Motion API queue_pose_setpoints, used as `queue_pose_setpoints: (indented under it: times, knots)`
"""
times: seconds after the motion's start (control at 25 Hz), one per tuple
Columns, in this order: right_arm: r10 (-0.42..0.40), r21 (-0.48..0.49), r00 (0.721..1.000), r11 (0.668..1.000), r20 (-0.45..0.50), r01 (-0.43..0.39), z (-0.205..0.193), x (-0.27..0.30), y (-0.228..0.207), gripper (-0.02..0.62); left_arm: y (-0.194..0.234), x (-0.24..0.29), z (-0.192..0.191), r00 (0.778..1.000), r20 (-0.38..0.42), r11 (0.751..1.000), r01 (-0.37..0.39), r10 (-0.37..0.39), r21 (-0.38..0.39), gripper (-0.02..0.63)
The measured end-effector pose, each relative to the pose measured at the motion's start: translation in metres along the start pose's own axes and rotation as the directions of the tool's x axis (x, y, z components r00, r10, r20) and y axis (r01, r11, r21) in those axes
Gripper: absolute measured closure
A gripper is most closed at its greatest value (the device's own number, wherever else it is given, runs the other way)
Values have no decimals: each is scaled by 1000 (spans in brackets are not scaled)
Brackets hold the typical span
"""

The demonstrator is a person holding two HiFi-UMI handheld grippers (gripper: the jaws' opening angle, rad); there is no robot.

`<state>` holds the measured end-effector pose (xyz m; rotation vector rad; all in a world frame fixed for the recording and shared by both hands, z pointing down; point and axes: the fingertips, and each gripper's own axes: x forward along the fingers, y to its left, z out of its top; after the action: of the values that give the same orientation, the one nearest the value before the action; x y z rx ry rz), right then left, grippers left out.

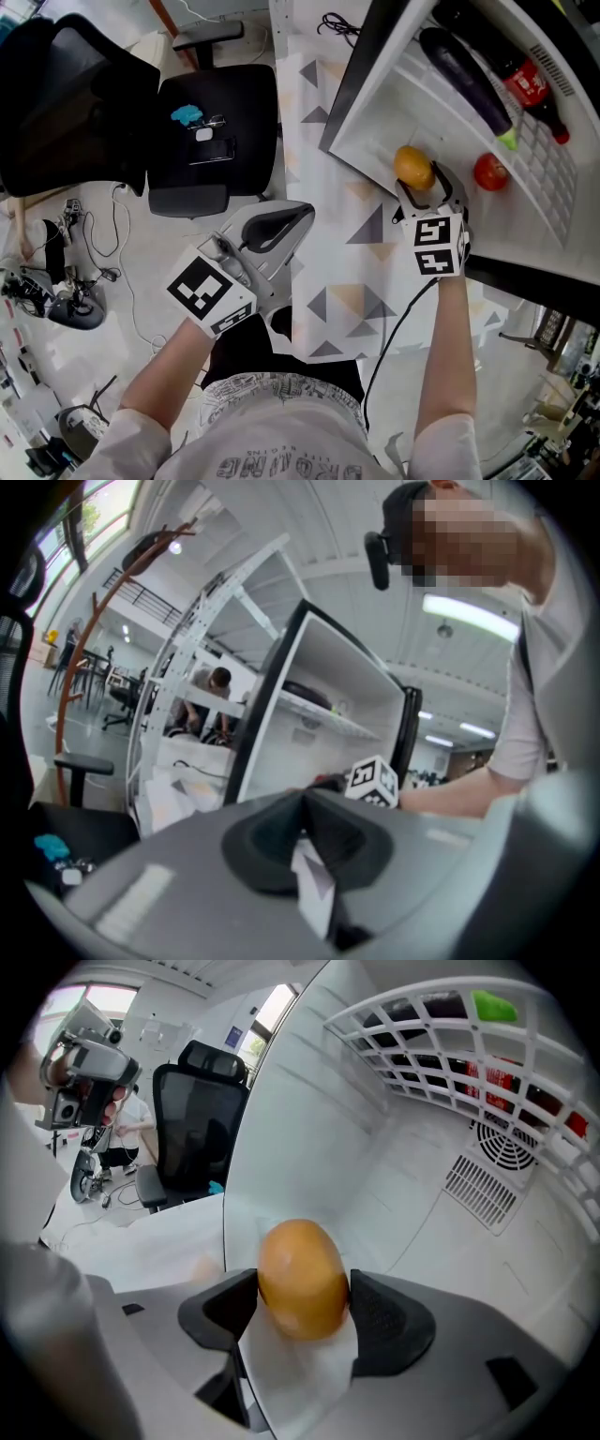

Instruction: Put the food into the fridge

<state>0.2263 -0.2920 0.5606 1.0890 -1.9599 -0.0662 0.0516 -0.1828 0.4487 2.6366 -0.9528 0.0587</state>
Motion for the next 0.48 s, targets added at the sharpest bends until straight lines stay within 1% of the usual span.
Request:
queue_pose_setpoints:
  times: [0.16,0.48]
  knots:
    - [19,53,1000,998,-17,-18,-2,-3,2,314,-4,-3,7,1000,-5,1000,11,-11,3,601]
    - [12,98,1000,995,0,-12,7,-22,4,313,-12,-8,19,999,-22,999,39,-39,12,601]
